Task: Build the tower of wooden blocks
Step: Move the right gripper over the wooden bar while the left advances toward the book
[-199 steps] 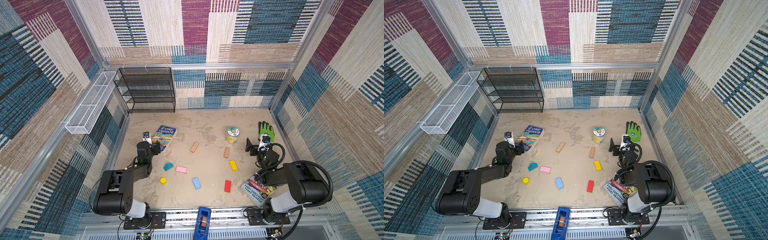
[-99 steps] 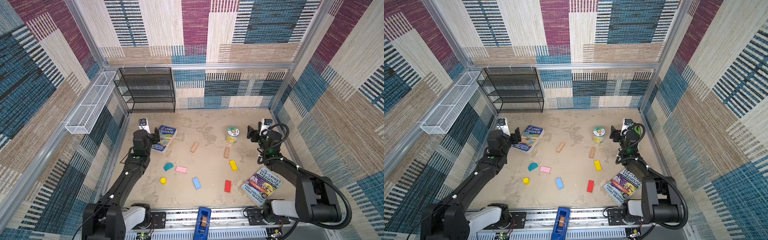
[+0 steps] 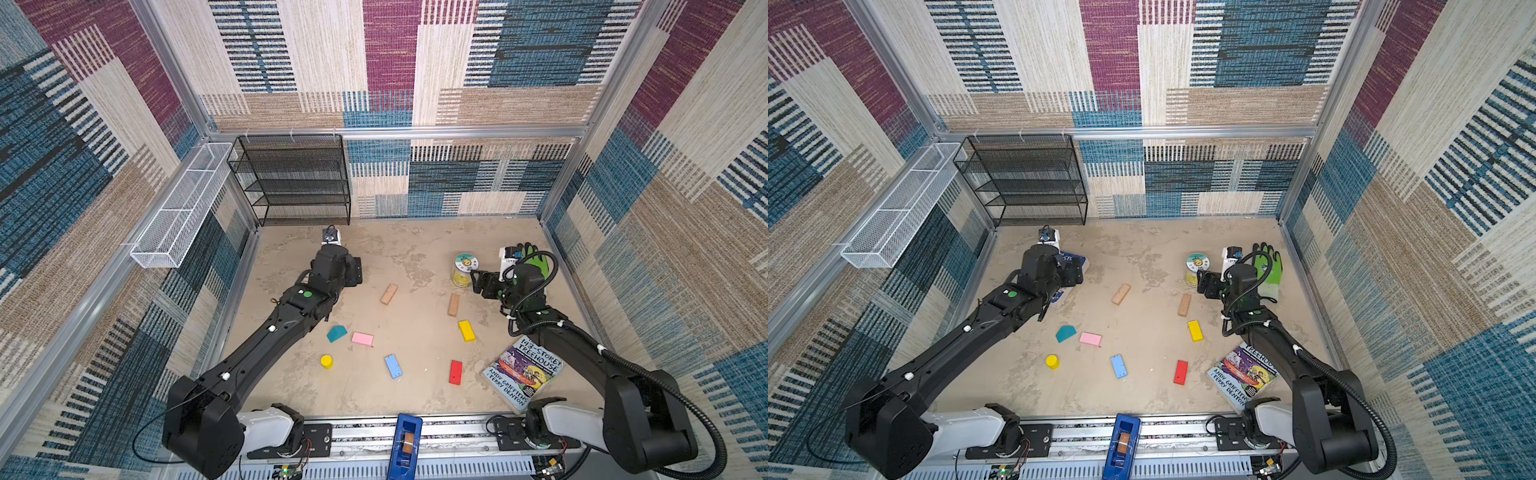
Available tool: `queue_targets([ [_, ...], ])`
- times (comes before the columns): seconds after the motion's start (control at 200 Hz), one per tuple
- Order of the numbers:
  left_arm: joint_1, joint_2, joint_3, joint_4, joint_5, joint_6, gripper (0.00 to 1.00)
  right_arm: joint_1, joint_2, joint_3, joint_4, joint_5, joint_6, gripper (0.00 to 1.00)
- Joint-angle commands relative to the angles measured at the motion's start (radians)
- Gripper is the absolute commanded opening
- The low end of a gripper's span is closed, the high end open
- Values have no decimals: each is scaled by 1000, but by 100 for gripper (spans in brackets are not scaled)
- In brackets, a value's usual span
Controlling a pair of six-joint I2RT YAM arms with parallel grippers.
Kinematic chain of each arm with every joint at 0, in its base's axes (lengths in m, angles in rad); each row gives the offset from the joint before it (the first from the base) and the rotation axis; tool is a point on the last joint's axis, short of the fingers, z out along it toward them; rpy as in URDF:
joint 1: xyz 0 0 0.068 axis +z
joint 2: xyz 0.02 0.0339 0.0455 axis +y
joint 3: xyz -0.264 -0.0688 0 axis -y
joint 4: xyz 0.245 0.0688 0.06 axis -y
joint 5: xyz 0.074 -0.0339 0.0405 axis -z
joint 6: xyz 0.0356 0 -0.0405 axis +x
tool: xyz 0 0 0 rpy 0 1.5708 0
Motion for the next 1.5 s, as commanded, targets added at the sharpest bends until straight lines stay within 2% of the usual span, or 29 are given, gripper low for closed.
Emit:
queue_targets([
  [0.0, -28, 52, 8, 5, 31, -42, 82, 49, -13, 9, -64, 14, 74, 84],
  [0.17, -49, 122, 40, 18, 64, -24, 82, 124, 11, 1, -106, 45, 146, 84],
  [0.365, -53, 128, 21, 61, 72, -7, 83, 180, 100, 18, -172, 82, 188, 84],
  [1.096, -53, 79, -23, 72, 17, 18, 84, 244, 437, 151, -206, 95, 268, 79],
  [1.497, -53, 63, -43, 106, 42, 9, 84, 334, 534, 259, -267, 54, 304, 66],
])
